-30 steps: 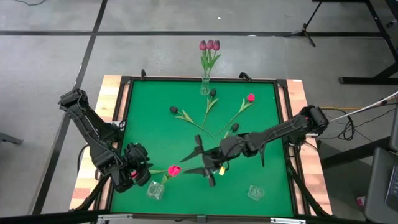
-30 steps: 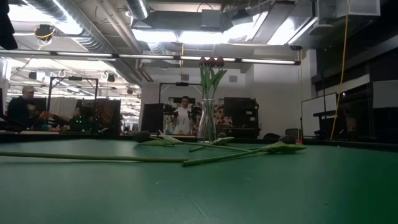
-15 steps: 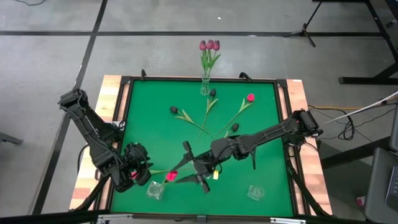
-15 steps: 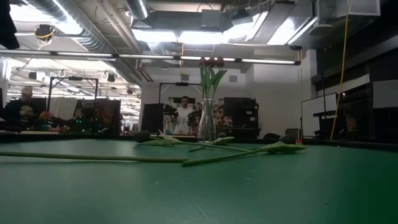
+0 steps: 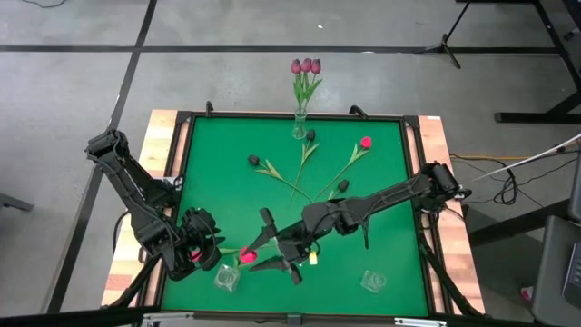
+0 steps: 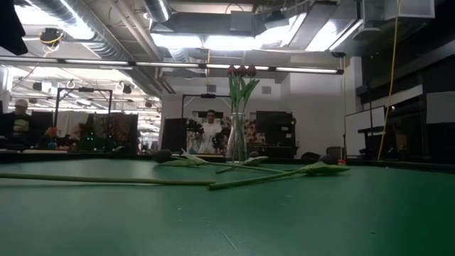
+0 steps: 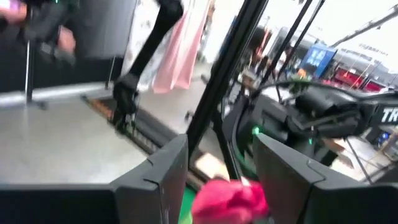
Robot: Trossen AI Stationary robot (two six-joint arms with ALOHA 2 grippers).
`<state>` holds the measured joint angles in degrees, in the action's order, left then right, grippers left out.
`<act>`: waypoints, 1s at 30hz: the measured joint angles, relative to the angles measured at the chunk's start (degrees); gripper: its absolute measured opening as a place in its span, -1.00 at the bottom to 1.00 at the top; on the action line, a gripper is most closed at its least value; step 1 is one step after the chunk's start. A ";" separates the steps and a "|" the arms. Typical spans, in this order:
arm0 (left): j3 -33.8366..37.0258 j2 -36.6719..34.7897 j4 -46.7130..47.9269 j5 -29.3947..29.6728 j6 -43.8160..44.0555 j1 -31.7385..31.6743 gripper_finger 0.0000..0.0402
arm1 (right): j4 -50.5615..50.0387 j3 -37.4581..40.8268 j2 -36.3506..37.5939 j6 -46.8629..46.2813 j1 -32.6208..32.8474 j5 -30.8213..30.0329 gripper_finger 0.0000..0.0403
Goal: Sort flowers into vase by color
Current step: Put the middle red tulip into the bottom left transparent vase
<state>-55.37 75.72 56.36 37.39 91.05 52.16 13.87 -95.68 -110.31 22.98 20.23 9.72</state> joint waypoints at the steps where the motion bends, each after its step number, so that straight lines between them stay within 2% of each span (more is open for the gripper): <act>1: 0.00 0.00 -0.02 0.00 0.06 0.00 -0.32 | -2.84 0.02 0.97 0.83 0.00 -0.26 -0.10; 8: 0.00 0.00 0.22 0.00 -0.11 0.00 -0.32 | -20.76 0.00 7.05 -0.13 0.04 -1.71 -0.10; 14: 0.00 0.02 0.13 1.09 -0.08 0.00 -0.32 | -32.65 0.02 7.49 -2.96 0.04 -1.71 -0.10; 19: 0.00 0.02 0.05 3.94 -0.11 -0.02 -0.32 | -28.53 0.06 3.99 -1.51 0.00 -1.76 -0.10; 30: 0.00 0.02 0.17 4.41 -0.15 -0.02 -0.32 | -11.69 0.06 2.26 2.94 -0.02 -1.76 -0.10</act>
<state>-55.37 75.75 56.53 41.80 90.89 52.14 2.18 -95.61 -108.05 25.93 20.21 7.97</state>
